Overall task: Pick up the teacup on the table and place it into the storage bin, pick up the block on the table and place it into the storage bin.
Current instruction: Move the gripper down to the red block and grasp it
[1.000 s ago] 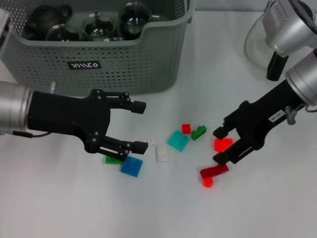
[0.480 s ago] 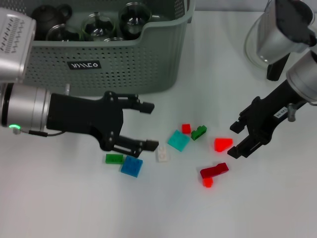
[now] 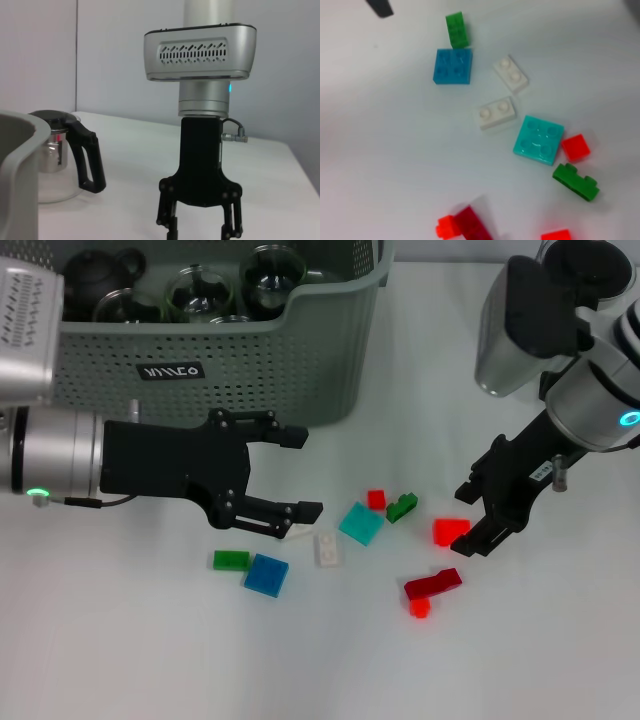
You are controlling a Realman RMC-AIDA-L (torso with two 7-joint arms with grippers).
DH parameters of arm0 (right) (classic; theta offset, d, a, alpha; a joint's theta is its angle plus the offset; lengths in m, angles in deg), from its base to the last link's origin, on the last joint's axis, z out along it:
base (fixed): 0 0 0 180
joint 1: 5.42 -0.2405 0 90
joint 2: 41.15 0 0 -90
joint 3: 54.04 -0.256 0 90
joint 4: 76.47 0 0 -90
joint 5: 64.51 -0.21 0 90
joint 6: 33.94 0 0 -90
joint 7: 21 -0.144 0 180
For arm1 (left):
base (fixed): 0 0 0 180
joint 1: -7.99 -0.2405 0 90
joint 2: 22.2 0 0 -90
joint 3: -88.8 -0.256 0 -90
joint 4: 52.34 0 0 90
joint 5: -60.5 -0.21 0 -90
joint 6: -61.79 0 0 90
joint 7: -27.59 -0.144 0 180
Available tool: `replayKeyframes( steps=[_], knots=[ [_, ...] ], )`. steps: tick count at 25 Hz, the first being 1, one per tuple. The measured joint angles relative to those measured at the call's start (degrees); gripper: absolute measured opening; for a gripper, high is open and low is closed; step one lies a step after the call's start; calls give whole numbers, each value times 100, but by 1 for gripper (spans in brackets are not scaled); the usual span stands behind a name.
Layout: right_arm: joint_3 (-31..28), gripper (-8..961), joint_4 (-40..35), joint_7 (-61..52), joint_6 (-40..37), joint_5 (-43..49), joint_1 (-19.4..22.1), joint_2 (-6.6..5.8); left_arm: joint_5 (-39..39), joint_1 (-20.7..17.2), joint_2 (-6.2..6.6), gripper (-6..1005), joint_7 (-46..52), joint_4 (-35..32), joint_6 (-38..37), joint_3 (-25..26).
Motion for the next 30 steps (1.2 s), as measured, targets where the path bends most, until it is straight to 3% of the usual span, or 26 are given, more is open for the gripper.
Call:
replayKeyframes(
  steps=[10, 21, 30],
  knots=[
    [534, 734, 9, -193, 481, -42, -25, 59, -62, 109, -20, 878, -364, 444, 509, -128],
    [663, 721, 88, -202, 521, -139, -64, 96, -64, -128, 63, 877, -293, 445, 810, -67],
    [736, 711, 148, -206, 608, -143, -84, 97, -85, -114, 48, 876, -167, 445, 850, -122]
  ],
)
